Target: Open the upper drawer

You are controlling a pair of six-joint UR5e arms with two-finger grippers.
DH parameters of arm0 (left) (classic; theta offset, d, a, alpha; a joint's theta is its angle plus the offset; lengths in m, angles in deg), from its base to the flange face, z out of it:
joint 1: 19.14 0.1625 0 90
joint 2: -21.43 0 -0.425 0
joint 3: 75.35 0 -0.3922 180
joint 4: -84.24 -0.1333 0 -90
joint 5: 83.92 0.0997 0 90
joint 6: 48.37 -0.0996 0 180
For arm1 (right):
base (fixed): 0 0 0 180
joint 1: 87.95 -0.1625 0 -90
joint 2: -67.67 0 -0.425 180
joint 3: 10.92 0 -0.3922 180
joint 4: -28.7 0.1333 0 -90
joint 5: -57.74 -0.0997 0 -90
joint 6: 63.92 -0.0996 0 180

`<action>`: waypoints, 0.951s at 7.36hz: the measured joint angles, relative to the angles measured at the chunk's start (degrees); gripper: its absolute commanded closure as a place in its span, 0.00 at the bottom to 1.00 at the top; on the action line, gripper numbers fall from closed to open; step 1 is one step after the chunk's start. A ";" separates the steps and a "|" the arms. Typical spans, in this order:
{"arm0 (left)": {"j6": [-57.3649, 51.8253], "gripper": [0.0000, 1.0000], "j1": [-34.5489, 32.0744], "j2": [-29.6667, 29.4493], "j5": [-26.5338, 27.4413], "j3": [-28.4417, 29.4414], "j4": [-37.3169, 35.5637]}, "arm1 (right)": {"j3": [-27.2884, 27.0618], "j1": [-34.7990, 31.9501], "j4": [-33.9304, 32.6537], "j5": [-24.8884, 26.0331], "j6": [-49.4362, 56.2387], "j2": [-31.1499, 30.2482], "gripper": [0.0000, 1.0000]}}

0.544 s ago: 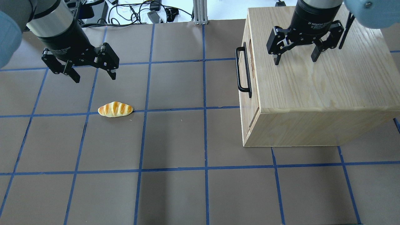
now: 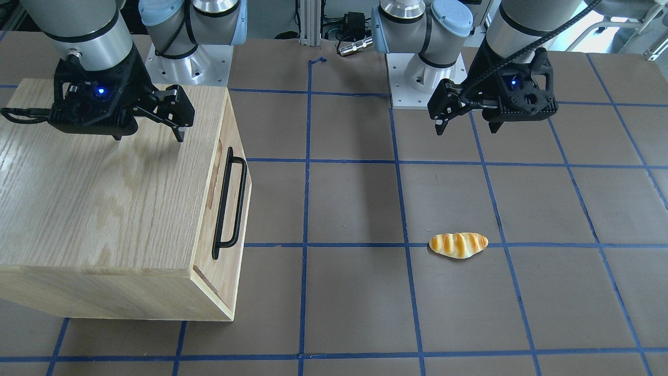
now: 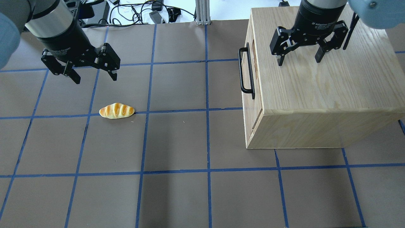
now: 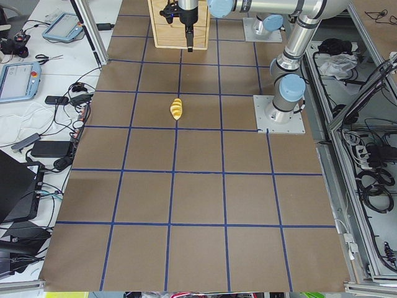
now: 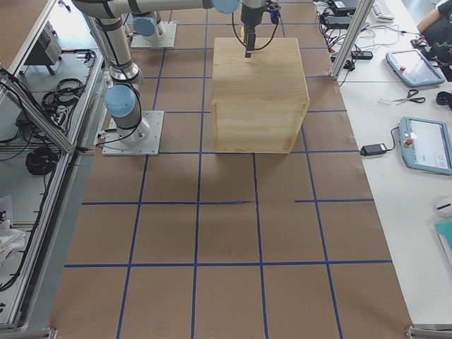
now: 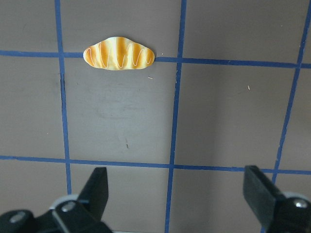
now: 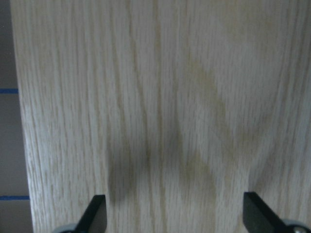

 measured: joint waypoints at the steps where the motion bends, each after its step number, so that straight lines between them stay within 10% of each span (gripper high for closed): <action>1: 0.40 0.00 -0.19 0.00 -0.48 -0.02 0.01 | 0.00 0.00 0.00 0.00 -0.02 0.00 0.00; 7: 1.23 0.00 0.38 -0.09 -3.32 0.24 -0.27 | 0.01 0.00 0.00 0.00 0.00 0.00 0.00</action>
